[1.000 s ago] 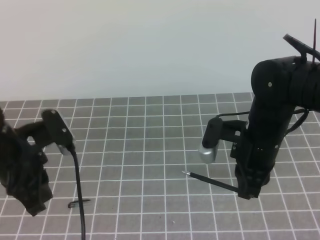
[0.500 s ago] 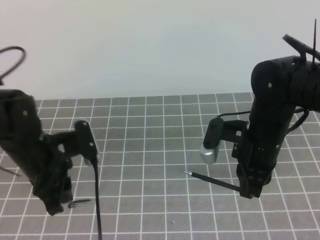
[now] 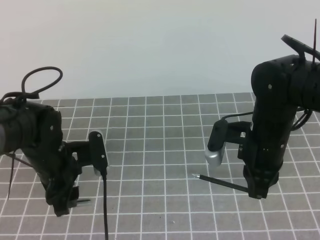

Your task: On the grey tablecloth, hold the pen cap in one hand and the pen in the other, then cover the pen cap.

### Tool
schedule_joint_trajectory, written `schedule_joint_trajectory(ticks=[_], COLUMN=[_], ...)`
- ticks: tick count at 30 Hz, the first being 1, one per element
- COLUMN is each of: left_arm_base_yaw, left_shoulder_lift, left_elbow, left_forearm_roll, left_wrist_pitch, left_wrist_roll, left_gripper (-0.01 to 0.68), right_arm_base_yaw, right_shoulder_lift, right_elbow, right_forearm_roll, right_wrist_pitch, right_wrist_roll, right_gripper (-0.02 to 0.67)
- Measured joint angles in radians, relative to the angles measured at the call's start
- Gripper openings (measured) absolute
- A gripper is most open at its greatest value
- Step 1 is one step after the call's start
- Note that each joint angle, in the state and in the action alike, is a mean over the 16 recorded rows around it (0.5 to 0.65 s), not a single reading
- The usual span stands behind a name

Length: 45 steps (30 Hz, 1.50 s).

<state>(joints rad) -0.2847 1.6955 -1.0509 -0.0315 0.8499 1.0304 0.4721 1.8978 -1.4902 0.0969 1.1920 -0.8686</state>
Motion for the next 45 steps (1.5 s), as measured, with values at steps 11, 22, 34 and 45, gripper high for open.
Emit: schedule_joint_trajectory(ticks=[11, 22, 34, 45], left_arm_base_yaw=[-0.002, -0.002, -0.002, -0.007], left_shoulder_lift=[0.062, 0.112, 0.091, -0.083], left_elbow=[0.0, 0.0, -0.002, -0.003], left_forearm_roll=[0.011, 0.008, 0.012, 0.009], left_wrist_pitch=[-0.047, -0.055, -0.049, -0.06], left_wrist_roll=[0.035, 0.056, 0.06, 0.034], left_gripper=[0.433, 0.334, 0.109, 0.085], right_arm_base_yaw=[0.0, 0.0, 0.0, 0.0], right_shoulder_lift=[0.0, -0.001, 0.003, 0.001], right_elbow=[0.0, 0.0, -0.001, -0.001], right_forearm_roll=[-0.013, -0.013, -0.015, -0.02], right_wrist_pitch=[-0.01, -0.015, -0.015, -0.005], right_wrist_roll=[0.006, 0.005, 0.005, 0.007], right_gripper=[0.055, 0.055, 0.068, 0.059])
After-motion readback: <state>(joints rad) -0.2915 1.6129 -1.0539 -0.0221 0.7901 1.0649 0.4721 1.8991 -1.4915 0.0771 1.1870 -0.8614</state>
